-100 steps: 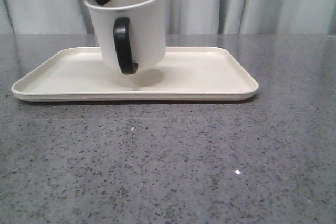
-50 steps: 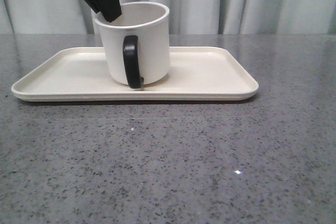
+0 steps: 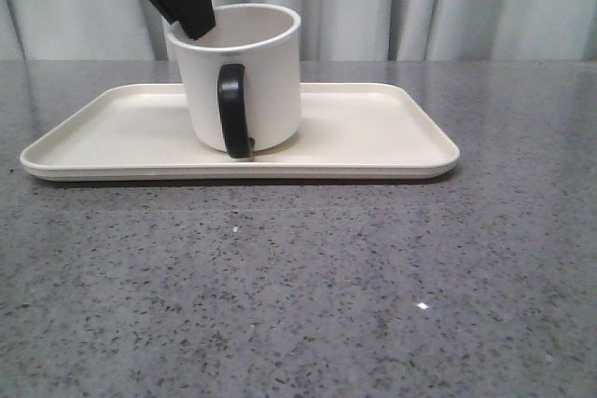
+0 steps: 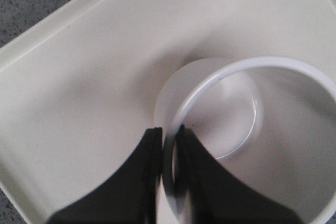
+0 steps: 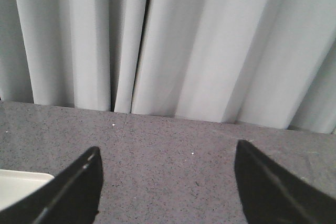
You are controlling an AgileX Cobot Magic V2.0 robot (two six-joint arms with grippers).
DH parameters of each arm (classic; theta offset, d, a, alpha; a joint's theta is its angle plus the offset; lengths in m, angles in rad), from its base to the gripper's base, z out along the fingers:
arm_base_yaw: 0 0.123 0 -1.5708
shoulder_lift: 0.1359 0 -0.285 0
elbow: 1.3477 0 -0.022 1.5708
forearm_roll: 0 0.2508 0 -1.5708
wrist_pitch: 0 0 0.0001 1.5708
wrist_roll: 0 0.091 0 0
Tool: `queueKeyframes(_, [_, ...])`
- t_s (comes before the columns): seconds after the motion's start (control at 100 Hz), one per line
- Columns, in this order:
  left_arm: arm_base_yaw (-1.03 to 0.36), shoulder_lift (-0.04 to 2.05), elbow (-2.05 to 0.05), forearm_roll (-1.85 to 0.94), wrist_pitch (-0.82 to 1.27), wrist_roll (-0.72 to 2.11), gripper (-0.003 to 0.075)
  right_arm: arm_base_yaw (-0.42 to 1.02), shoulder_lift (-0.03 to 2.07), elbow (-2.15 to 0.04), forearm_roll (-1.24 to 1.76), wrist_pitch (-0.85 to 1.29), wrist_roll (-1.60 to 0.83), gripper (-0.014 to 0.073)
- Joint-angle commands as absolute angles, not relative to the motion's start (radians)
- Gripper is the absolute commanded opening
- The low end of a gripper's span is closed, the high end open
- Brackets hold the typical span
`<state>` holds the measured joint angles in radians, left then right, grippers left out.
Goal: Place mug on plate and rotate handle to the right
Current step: 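Open the left gripper and lift it away from the mug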
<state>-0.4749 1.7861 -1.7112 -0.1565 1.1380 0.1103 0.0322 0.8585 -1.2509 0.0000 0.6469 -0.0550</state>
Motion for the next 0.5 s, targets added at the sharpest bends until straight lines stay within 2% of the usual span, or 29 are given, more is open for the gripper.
queueKeyframes(0.0, [-0.483, 1.737, -1.748, -0.183, 1.110, 0.109, 0.0040, 0.028, 0.854, -1.284, -0.011, 0.581, -0.064, 0.0531])
queueKeyframes(0.22, [-0.483, 1.737, -1.748, -0.185, 1.110, 0.109, 0.0301, 0.028, 0.854, -1.284, -0.011, 0.581, -0.064, 0.0531])
queueKeyframes(0.29, [-0.483, 1.737, -1.748, -0.185, 1.110, 0.109, 0.0362, 0.028, 0.854, -1.284, -0.011, 0.581, -0.064, 0.0531])
queueKeyframes(0.36, [-0.483, 1.737, -1.748, -0.186, 1.110, 0.109, 0.0390, 0.028, 0.854, -1.284, -0.011, 0.581, -0.064, 0.0531])
queueKeyframes(0.49, [-0.483, 1.737, -1.748, -0.186, 1.112, 0.109, 0.0391, 0.028, 0.854, -1.284, -0.011, 0.581, -0.064, 0.0531])
